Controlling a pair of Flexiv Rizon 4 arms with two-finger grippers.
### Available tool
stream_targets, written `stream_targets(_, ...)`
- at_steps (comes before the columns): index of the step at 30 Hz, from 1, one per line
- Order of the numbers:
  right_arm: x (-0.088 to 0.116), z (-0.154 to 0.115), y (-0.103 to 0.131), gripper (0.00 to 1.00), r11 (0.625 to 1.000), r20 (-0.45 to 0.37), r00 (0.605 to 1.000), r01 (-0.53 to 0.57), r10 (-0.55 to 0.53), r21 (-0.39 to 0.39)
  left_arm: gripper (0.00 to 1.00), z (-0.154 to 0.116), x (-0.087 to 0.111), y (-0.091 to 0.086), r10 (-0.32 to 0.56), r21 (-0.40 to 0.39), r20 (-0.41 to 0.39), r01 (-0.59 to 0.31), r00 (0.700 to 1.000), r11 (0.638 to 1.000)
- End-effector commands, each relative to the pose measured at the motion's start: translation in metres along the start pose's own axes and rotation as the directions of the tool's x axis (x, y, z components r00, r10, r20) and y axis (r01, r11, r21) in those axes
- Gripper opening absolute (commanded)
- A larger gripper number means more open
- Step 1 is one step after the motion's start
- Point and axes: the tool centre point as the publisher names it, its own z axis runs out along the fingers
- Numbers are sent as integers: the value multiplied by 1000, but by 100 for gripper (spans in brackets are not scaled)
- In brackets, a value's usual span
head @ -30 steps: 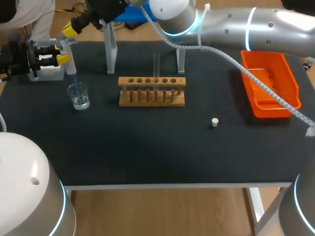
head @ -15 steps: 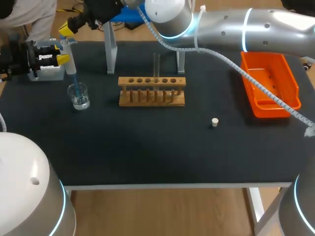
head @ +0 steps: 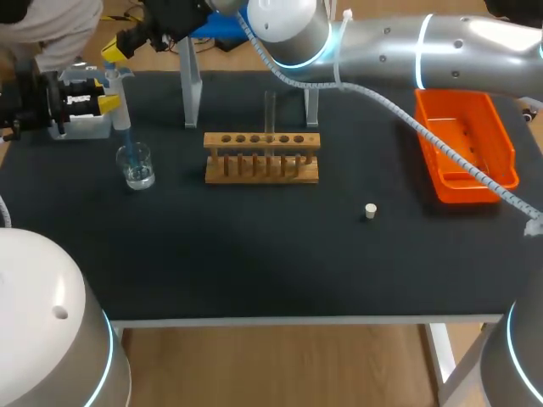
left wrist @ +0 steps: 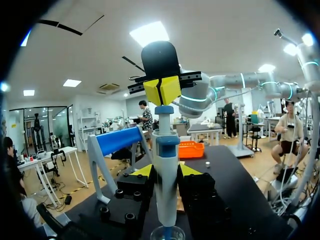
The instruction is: Invert the test tube, pick up the pipette, mount the tip to pipette, aspirate from beaker and dispense into the tube, eject the tip, return the pipette, and cap with the stopper.
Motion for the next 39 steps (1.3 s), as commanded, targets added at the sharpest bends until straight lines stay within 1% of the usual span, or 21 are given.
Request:
stream_targets(1, -2, 2, -2, 0, 1000, -2, 1000, -1, 1, 8, 0, 0, 0, -2, 2, 3, -2, -2, 1000, 1000)
stream_targets(32, -4, 10, -22, 0, 999, -9, 1000, -13, 14, 41, 0, 0, 0, -2, 2, 3, -2, -2, 1000, 1000)
stream_targets(39, -4, 10, -24, 0, 999, -9, 1000, -14, 14, 44, 0, 0, 0, -2, 2, 3, -2, -2, 1000, 1000)
